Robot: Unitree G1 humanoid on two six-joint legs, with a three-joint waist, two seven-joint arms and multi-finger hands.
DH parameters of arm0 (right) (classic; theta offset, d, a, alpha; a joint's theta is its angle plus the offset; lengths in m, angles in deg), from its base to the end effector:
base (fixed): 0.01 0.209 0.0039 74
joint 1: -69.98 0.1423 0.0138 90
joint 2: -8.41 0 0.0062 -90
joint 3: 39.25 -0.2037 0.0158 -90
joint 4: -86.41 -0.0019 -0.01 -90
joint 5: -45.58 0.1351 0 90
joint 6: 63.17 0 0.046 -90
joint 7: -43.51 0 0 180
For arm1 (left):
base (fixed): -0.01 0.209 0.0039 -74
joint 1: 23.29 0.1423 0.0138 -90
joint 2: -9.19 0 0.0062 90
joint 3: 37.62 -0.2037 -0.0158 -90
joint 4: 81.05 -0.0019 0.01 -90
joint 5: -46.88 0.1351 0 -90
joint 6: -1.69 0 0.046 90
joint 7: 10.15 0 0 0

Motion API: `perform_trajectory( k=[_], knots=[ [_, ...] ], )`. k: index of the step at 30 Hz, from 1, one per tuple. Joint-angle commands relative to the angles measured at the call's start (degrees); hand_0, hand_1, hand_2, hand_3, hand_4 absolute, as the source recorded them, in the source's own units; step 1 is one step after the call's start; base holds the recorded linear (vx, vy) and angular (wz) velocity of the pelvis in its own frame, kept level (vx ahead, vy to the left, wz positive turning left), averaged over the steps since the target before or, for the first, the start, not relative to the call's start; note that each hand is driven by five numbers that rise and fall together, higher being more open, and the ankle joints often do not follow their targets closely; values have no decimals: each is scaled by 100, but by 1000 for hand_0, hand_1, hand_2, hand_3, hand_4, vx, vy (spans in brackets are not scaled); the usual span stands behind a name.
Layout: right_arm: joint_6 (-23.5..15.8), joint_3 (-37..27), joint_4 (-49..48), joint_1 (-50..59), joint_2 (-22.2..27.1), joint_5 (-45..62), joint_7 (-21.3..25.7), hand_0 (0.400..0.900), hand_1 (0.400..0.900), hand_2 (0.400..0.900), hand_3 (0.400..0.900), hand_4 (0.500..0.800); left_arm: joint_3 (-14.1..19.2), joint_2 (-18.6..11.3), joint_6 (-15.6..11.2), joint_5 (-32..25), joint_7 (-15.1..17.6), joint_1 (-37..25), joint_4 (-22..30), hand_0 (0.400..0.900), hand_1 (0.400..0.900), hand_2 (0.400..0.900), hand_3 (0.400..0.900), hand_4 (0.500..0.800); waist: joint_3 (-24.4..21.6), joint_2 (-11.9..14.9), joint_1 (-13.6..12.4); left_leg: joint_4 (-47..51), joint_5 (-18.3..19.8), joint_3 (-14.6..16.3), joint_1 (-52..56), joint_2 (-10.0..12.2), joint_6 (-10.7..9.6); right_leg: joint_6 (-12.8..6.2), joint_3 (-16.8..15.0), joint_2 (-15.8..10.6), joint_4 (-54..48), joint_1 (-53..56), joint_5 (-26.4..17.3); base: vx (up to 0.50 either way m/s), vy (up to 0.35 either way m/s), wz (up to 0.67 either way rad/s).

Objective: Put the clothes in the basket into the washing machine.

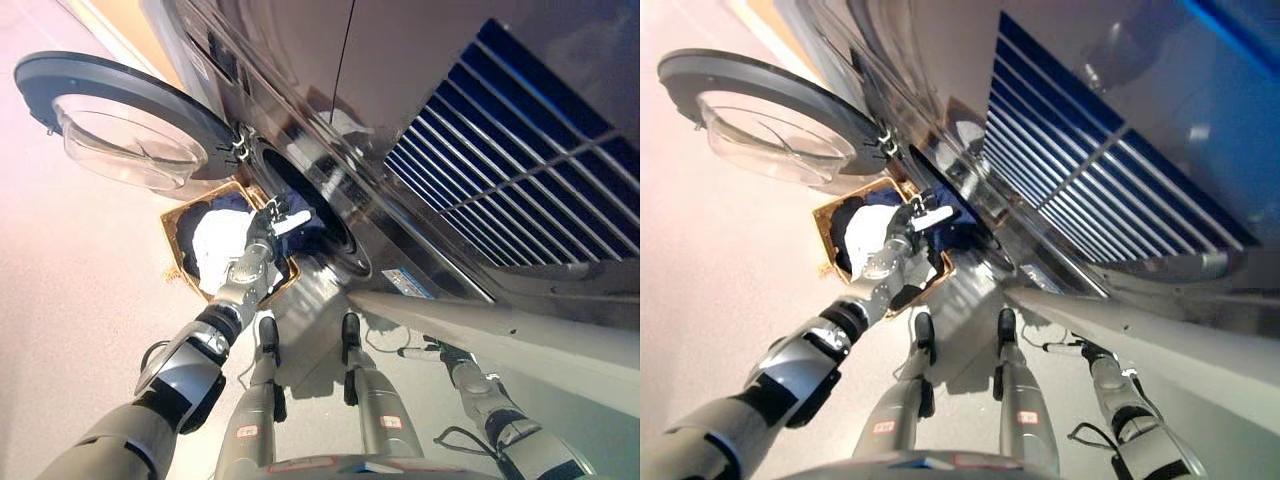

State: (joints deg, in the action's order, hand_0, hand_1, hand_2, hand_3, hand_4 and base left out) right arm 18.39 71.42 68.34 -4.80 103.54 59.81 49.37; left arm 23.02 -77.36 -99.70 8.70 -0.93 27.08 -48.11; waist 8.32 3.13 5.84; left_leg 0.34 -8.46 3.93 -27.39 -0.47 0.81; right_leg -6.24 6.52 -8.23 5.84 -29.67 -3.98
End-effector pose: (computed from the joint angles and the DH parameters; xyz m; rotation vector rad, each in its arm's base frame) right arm 0.1694 -0.2541 -0.0918 -0.3977 0.8507 -0.1256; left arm 0.3157 0.1362 0.0208 -0.0373 0.2299 -0.0483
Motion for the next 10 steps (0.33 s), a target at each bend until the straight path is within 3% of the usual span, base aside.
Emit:
perform_trajectory(
  k=[1, 10],
  knots=[
    [-66, 71, 296, -382, 250, -144, 71, 900, 900, 900, 900, 800, 140, 18, -275, 470, -238, 32, 159, 900, 900, 900, 900, 800, -652, 196, -179, -412, 598, -222, 186, 204, -282, 93, 116, 61, -206, 309, -387, 57, 73, -1],
    [29, -59, 582, -480, 145, -388, -110, 900, 900, 900, 900, 800, 289, 20, -164, 792, -451, 816, 252, 900, 900, 900, 900, 800, -1026, 103, -351, -306, 724, -202, 874, 112, -251, 53, 143, 37, -300, 953, -256, 60, 40, 1]
  ],
)
